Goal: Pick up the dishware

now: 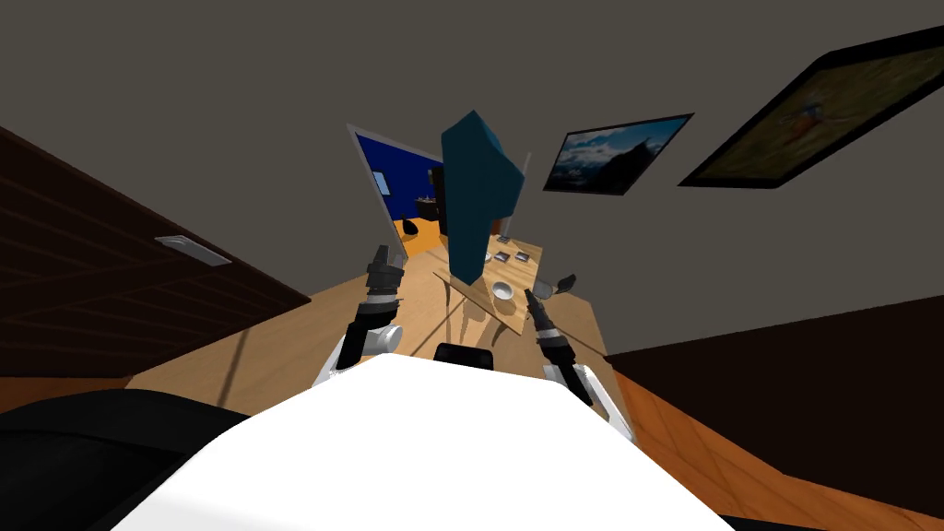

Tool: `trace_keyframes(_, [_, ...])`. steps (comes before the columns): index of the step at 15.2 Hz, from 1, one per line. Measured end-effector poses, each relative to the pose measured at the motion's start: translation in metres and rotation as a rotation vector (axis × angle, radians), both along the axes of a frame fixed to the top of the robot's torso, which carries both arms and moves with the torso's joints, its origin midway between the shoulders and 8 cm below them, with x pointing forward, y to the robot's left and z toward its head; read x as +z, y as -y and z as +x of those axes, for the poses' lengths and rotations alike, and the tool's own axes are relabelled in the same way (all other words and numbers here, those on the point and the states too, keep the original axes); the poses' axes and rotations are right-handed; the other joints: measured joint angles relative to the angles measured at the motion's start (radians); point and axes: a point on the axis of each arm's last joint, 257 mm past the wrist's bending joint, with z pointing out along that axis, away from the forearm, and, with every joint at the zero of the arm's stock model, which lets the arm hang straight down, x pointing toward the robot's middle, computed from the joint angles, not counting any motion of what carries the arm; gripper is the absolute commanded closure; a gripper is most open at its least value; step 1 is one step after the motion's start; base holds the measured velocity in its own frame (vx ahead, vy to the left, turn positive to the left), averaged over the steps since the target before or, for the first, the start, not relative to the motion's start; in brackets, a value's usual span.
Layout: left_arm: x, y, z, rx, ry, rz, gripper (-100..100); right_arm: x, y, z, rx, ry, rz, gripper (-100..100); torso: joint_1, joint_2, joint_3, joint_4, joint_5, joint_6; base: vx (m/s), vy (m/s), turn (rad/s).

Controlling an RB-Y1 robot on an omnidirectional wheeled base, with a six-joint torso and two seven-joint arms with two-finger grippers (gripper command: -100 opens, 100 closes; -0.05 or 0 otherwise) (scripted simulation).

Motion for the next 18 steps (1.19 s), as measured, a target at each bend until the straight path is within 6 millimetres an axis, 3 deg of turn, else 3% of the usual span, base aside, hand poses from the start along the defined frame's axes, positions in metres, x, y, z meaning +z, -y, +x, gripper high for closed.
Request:
trace_keyframes(11, [0.000,0.000,0.000,0.000,0.000,0.000,0,-0.102,0.011,-0.011,0.065,-0.183,-0.431,-100,0.000,-0.002,-0.001,0.000,0.000,0.000,0.031,0.047,0.133])
trace_keyframes(18, [0.000,0.000,0.000,0.000,0.000,0.000,0,-0.164,0.036,-0.031,0.117,-0.286,-0.722,-100,0.000,-0.002,-0.001,0.000,0.000,0.000,0.046,0.039,0.145])
